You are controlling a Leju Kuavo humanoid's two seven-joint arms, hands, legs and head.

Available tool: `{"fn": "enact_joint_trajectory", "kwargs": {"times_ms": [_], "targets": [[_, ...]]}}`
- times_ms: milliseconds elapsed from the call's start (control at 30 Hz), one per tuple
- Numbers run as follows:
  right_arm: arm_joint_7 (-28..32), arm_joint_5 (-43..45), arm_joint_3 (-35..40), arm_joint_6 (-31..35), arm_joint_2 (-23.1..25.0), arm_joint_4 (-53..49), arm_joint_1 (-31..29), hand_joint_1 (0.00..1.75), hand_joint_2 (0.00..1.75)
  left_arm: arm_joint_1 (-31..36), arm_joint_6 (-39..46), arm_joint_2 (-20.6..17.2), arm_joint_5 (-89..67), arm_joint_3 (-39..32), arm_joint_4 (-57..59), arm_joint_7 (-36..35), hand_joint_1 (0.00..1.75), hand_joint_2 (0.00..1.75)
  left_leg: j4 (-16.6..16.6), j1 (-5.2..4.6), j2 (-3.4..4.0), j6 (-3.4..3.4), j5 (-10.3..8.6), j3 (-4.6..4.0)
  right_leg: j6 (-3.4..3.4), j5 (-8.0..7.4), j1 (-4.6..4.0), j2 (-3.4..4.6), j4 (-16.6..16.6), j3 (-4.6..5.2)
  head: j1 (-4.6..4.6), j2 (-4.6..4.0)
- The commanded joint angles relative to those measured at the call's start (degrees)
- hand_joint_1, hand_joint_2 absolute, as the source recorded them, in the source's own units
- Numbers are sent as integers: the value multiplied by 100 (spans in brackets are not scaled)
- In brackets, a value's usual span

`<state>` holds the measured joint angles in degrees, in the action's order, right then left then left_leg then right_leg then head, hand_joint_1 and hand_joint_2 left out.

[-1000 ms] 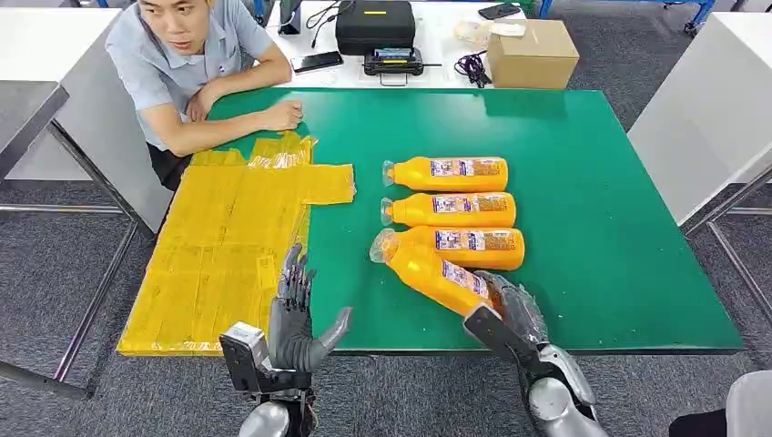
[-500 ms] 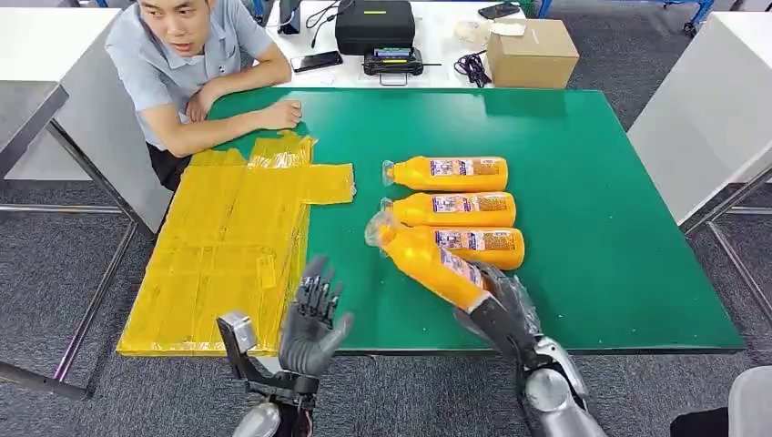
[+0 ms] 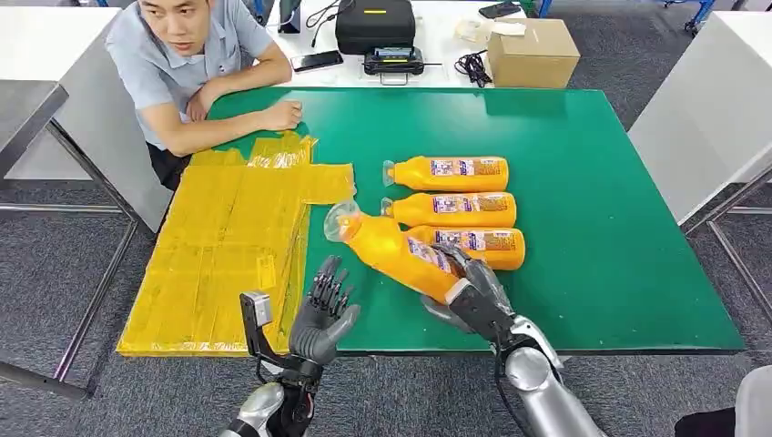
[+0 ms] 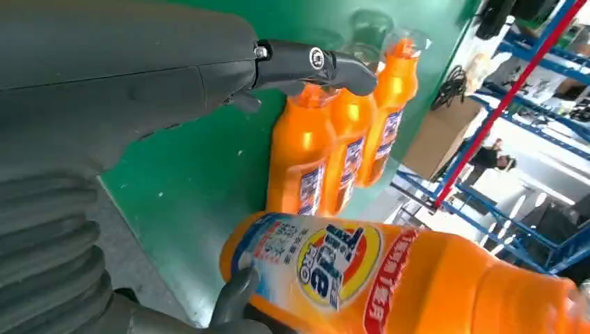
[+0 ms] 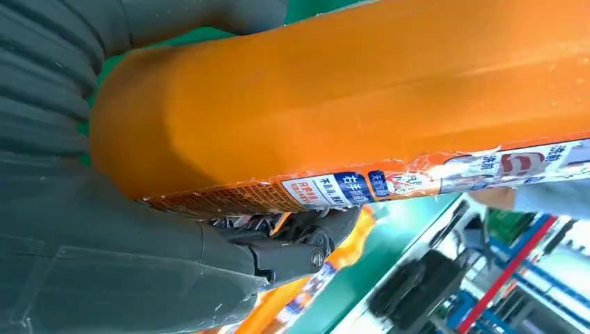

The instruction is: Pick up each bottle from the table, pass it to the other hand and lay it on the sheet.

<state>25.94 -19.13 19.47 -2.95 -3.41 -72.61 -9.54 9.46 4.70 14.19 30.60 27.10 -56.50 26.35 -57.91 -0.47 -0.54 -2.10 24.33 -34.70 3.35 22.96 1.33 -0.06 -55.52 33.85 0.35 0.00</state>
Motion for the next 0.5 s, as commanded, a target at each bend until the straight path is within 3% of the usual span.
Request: {"fn": "enact_joint_trajectory", "kwargs": {"times_ms": [33, 200, 500], "targets": [[32, 82, 477, -127, 3, 610, -536, 175, 175, 250, 131, -22, -224, -158, -51, 368, 0, 175, -6, 9, 19, 14, 11, 14, -16, 4, -10, 15, -3, -11, -2, 0], [19, 110, 645, -201, 54, 788, -676, 168, 175, 306, 263, -10, -541, -74, -202, 592, 0, 175, -7, 12, 22, 17, 13, 18, -20, 5, -14, 18, -3, -16, -2, 0], [-17, 127, 697, -247, 54, 1005, -755, 171, 175, 296, 124, -10, -731, 137, -193, 640, 0, 175, 0, 7, 13, 11, 9, 15, -14, 4, -8, 12, 2, -14, -2, 0]]}}
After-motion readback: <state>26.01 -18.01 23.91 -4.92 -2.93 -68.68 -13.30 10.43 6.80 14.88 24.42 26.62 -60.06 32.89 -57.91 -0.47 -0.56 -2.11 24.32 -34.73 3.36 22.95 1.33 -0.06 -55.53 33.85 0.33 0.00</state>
